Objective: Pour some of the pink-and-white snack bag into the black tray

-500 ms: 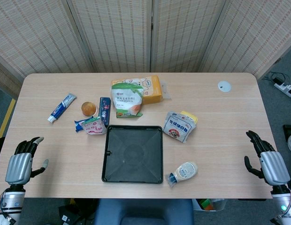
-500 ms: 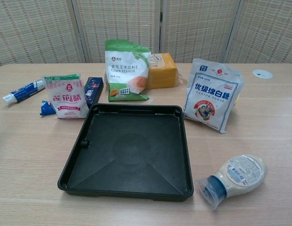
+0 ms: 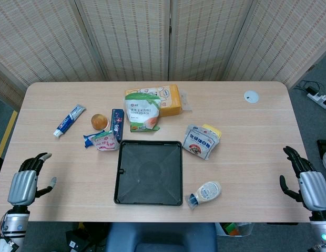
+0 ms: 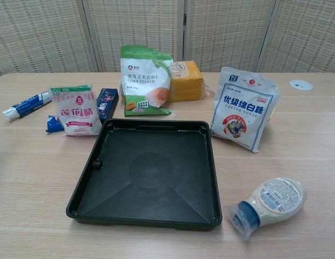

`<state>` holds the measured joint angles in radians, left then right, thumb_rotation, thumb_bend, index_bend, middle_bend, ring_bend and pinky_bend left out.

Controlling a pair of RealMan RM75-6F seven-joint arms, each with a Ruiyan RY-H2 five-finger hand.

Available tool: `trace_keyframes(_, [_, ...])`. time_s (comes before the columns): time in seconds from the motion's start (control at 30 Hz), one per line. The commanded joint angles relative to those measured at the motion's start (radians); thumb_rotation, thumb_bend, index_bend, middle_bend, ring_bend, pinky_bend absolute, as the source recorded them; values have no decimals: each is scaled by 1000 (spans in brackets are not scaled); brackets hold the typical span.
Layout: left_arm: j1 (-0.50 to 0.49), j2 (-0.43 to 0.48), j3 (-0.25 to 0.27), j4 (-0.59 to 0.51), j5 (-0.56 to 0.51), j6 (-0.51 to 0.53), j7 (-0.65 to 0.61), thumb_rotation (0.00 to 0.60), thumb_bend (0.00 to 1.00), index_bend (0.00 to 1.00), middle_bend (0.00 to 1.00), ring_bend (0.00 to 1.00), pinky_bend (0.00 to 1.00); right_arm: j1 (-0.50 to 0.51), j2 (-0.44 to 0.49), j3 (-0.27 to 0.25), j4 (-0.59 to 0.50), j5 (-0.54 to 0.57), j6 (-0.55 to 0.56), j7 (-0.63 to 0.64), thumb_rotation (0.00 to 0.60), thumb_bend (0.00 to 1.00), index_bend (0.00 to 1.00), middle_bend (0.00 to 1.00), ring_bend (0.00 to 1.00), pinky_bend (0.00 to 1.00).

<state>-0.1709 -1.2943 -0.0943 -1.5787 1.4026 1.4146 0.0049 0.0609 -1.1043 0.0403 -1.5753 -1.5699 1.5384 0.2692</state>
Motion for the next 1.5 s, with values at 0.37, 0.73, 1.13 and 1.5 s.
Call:
trace_keyframes(0.37, [-191, -110, -50, 234, -38, -294, -203, 600, 339, 171, 259, 532, 639, -31, 27, -8, -8, -24, 50, 15, 600, 550, 0, 91, 225, 199])
trace_keyframes(0.73, [-257, -231, -57, 455, -67, -401, -348, 600, 297, 57, 199, 696, 965, -42, 27, -12, -4, -24, 55, 10, 600, 550, 0, 91, 226, 199])
trace_keyframes(1.13, [-364, -373, -103, 707, -97, -548, -573, 600, 298, 51, 164, 711, 995, -40, 31, -11, -19, -20, 41, -11, 600, 550, 0, 91, 228, 198])
trace_keyframes(1.5, [-422, -488, -108, 864, -68, -554, -703, 600, 297, 187, 247, 753, 995, -42, 37, -9, -40, -7, 30, -39, 600, 550, 0, 91, 227, 198])
